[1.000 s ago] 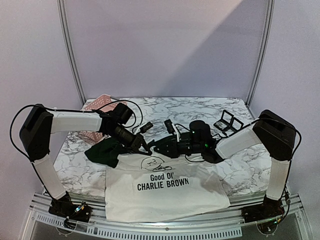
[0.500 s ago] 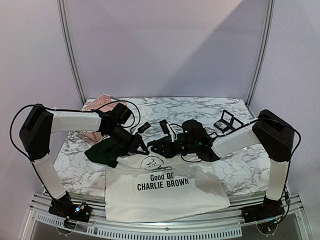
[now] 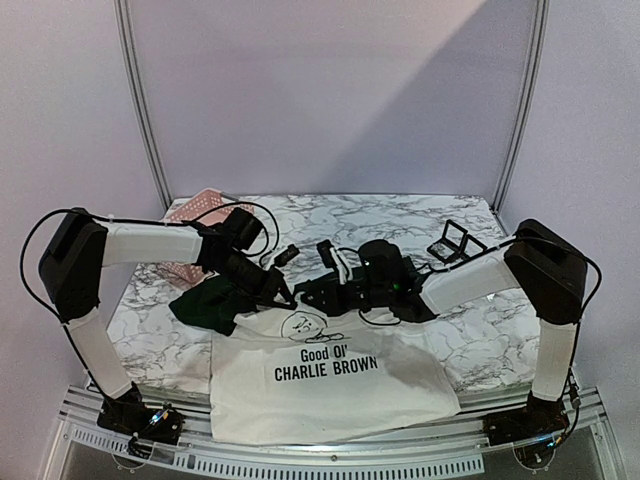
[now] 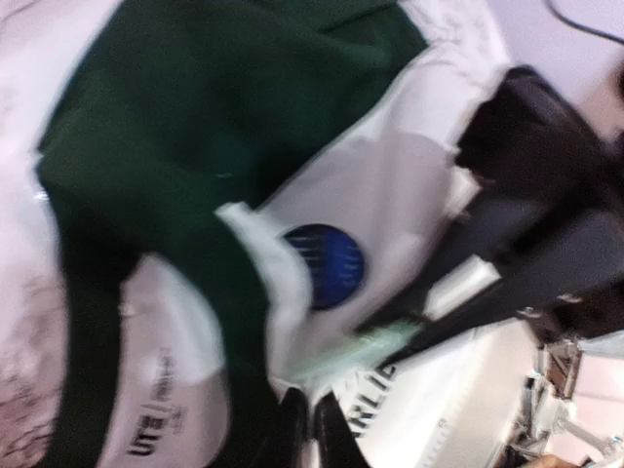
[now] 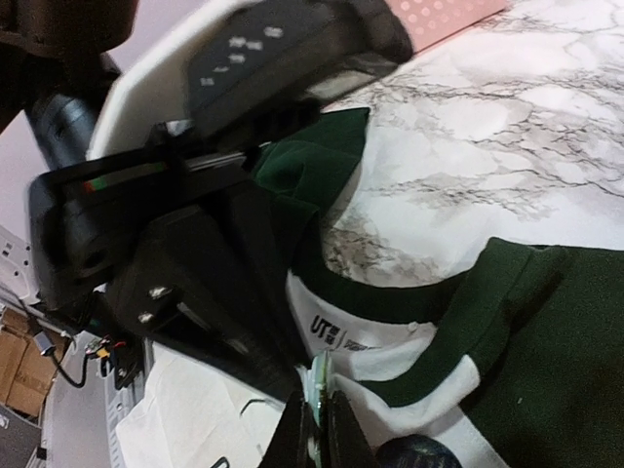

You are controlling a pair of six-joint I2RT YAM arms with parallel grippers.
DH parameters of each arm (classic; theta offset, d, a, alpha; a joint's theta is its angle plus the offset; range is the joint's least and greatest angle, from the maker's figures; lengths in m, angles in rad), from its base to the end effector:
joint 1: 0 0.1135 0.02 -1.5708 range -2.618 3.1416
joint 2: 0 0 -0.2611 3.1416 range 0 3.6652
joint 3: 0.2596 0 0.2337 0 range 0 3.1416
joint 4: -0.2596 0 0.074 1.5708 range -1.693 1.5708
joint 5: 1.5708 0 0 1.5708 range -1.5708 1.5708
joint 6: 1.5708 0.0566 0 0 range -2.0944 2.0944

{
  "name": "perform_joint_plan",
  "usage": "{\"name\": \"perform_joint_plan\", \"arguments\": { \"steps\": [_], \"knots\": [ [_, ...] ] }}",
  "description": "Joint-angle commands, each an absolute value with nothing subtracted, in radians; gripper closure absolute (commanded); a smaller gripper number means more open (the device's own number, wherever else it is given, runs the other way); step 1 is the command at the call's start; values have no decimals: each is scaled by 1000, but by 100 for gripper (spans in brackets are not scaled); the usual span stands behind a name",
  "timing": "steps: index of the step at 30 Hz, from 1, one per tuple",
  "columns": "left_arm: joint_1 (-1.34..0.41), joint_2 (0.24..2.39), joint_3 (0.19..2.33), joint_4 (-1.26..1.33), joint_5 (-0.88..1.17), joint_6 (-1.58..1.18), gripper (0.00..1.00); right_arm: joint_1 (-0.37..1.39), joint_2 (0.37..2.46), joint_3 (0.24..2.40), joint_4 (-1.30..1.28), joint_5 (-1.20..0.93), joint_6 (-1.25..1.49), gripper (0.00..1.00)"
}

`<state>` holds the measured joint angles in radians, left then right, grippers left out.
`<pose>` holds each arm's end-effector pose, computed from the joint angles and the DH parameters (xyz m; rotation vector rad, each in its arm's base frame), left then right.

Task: Remove the brooch from the garment
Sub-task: Open the brooch with the crumpled clothing.

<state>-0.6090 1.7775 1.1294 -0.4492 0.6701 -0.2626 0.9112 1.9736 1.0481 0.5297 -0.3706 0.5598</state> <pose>0.2619 -0.2255 0.1752 0.7064 2.6876 -1.1561 0.2431 0.3469 0.1605 -0.6461 2.0896 1.2714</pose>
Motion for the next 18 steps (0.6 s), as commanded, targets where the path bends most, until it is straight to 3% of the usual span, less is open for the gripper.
{"name": "perform_joint_plan", "arguments": {
  "steps": [1, 7, 15, 18],
  "knots": [
    [-629, 1747, 1141, -361, 789, -260, 100, 920, 2032, 1061, 425, -298, 552, 97],
    [-629, 1754, 1142, -364, 789, -262, 100, 920, 2021, 1042, 447, -326, 522, 95],
    [-627, 1776, 1199, -503, 707, -196, 99, 881, 1922, 923, 651, -423, 628, 100],
    [-627, 1764, 1196, -501, 691, -190, 87, 851, 1886, 859, 796, -499, 680, 100]
  ]
}}
